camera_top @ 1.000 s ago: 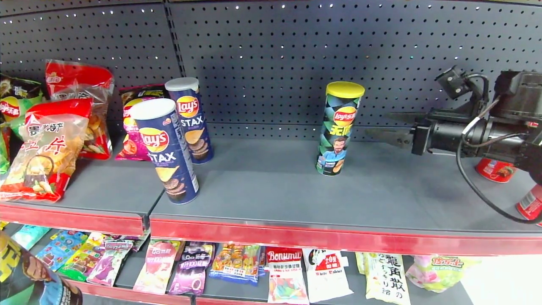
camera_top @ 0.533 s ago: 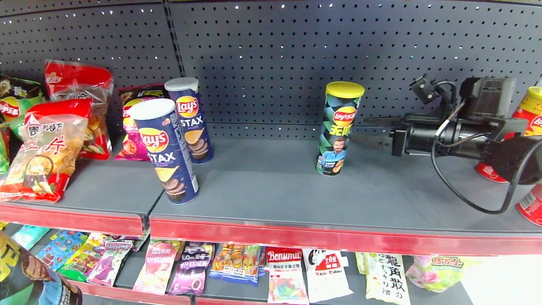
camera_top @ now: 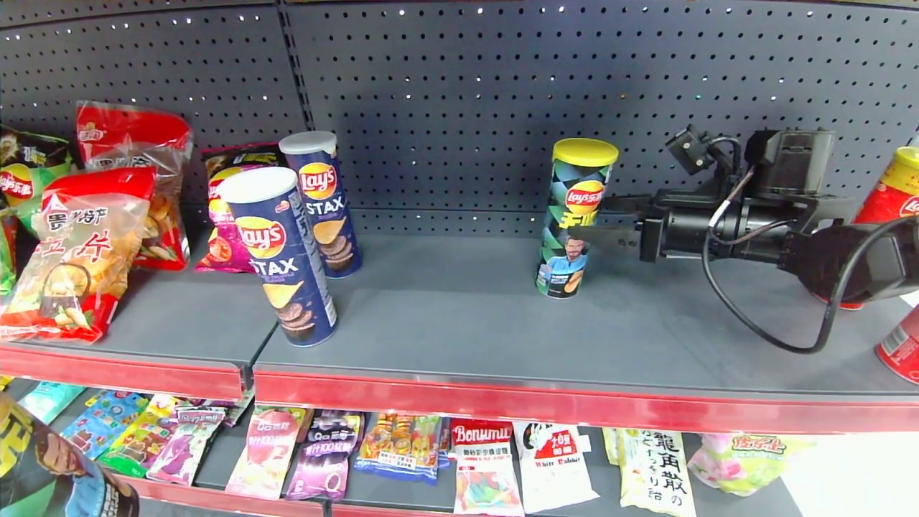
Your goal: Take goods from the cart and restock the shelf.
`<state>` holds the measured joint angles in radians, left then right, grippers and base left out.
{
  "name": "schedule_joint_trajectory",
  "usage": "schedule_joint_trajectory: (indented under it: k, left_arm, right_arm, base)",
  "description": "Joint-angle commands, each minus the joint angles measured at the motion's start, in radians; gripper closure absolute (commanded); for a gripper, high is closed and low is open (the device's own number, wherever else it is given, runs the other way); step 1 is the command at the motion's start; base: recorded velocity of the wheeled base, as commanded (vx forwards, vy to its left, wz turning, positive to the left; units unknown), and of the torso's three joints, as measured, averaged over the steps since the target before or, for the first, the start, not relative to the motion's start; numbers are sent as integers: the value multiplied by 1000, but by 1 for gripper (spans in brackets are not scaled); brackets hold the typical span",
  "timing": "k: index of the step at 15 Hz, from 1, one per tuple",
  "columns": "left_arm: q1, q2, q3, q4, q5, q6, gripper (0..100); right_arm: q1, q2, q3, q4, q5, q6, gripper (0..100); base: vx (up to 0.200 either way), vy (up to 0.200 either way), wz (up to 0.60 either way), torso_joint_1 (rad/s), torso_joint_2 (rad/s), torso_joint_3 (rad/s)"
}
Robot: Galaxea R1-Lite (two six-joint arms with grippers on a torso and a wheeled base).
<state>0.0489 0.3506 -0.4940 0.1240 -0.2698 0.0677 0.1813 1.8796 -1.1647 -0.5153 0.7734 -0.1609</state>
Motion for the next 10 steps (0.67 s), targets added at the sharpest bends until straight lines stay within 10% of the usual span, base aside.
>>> schedule_joint_trajectory:
  k: [1,8,9,10]
  left_arm:
    - [0,-1,2,2,0,0,100]
    - [0,-5,2,0,0,0,100]
    - [0,-7,3,2,0,0,100]
    - [0,-9,6,2,1,0,100]
  right_arm:
    - [12,30,-44,0,3,0,0]
    - [35,81,-98,-2,-5,0,0]
    - [37,87,-105,-2,-6,-2,100]
    - [37,90,-112,-2,-9,0,100]
  base:
    - [0,0,0,0,0,0]
    - [0,0,0,0,0,0]
    - [0,0,0,0,0,0]
    - [0,0,0,0,0,0]
